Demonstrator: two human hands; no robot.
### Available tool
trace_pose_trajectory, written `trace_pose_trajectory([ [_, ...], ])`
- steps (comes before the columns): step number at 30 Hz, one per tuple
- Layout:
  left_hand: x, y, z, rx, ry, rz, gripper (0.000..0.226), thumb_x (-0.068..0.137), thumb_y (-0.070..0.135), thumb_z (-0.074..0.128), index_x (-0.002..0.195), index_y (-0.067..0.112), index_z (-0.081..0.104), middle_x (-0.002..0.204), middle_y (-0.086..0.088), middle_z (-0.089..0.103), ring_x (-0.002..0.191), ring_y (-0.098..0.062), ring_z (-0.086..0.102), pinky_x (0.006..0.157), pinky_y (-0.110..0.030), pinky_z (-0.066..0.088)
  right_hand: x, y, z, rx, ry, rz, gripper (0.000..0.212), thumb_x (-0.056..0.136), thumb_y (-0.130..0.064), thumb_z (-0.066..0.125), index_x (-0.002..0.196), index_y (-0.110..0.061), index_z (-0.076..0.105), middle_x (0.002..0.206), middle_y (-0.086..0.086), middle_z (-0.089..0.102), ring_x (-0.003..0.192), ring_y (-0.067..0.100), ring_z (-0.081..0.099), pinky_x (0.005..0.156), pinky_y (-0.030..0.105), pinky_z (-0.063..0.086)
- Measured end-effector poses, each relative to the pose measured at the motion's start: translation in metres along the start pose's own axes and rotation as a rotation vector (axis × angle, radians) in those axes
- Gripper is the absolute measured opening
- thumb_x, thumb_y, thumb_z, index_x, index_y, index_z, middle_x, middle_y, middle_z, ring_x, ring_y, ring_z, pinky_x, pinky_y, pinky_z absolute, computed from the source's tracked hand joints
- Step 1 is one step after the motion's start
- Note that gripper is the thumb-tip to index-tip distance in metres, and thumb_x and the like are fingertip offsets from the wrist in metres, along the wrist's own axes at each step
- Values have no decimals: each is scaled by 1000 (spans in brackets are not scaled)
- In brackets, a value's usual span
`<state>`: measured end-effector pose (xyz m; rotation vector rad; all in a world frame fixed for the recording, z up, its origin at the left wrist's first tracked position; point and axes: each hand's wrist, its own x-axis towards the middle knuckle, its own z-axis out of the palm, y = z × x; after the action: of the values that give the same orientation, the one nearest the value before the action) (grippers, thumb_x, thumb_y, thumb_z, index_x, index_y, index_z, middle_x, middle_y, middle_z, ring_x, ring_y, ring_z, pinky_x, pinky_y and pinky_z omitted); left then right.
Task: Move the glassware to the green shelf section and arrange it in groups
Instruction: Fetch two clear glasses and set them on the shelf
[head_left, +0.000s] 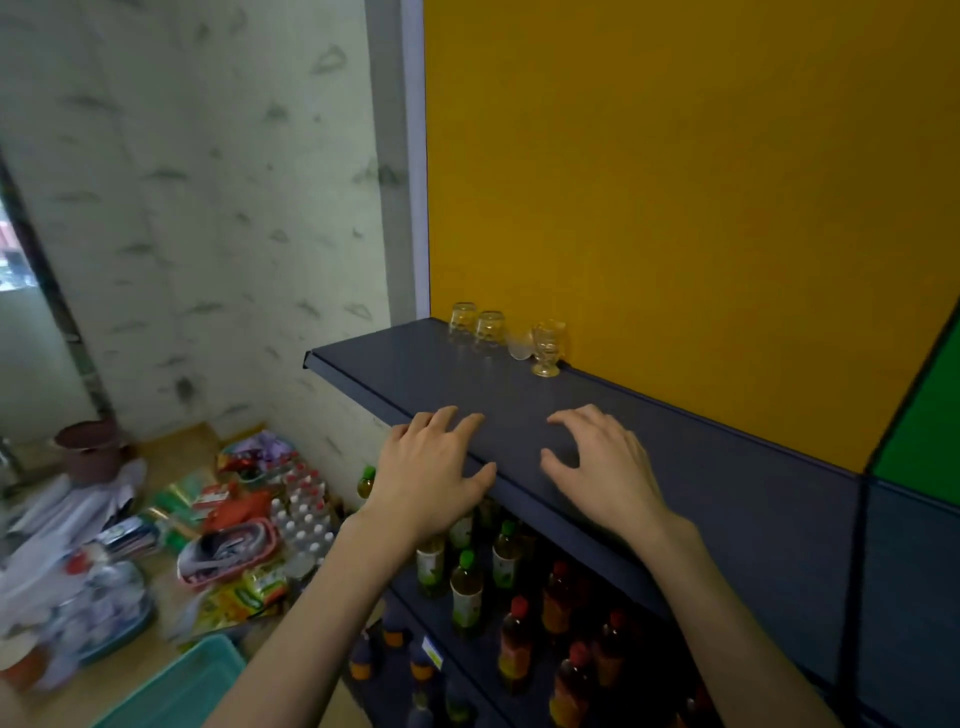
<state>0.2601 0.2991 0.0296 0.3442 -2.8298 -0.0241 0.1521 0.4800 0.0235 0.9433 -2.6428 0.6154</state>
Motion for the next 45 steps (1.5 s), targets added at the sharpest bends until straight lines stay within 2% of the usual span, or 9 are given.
trace_pose_trajectory([
  [7, 106, -70, 1, 18, 18, 72, 69, 98, 63, 40, 159, 32, 29, 163, -2, 35, 147, -27, 36, 115, -45, 34, 96, -9, 32, 35, 66, 108, 46, 94, -46, 58, 136, -28, 53, 139, -7, 52, 128, 18, 48, 101, 39, 41],
  [21, 270, -156, 71, -64, -67, 243, 68, 97, 59, 48, 156, 28, 34, 157, -5, 40, 141, -29, 41, 110, -47, 38, 183, -2, 80, -60, 149, 343, 42, 92, -42, 61, 131, -29, 57, 120, -7, 59, 113, 18, 56, 78, 30, 37],
  [26, 340, -182, 94, -97, -84, 297, 71, 97, 56, 51, 157, 25, 31, 157, -8, 37, 142, -32, 37, 110, -48, 39, 218, -15, 105, -103, 171, 442, 40, 91, -42, 61, 128, -28, 58, 121, -7, 59, 114, 18, 56, 82, 32, 42],
  [34, 430, -210, 124, -207, -69, 349, 76, 96, 53, 57, 159, 23, 25, 164, -15, 25, 146, -38, 32, 109, -50, 40, 288, -48, 143, -174, 155, 461, 41, 92, -41, 60, 129, -24, 57, 126, -3, 57, 114, 21, 56, 81, 33, 45],
  [40, 471, -206, 138, -206, -150, 437, 82, 94, 61, 58, 160, 27, 24, 158, -13, 33, 140, -37, 39, 102, -50, 48, 314, -51, 155, -189, 133, 528, 43, 92, -40, 60, 130, -22, 55, 126, -1, 58, 115, 24, 57, 85, 37, 48],
  [45, 486, -206, 138, -181, -185, 466, 83, 84, 66, 68, 152, 31, 36, 139, -11, 46, 127, -35, 51, 93, -48, 53, 326, -48, 158, -195, 162, 564, 54, 91, -40, 60, 139, -20, 48, 133, 2, 54, 120, 25, 55, 90, 39, 48],
])
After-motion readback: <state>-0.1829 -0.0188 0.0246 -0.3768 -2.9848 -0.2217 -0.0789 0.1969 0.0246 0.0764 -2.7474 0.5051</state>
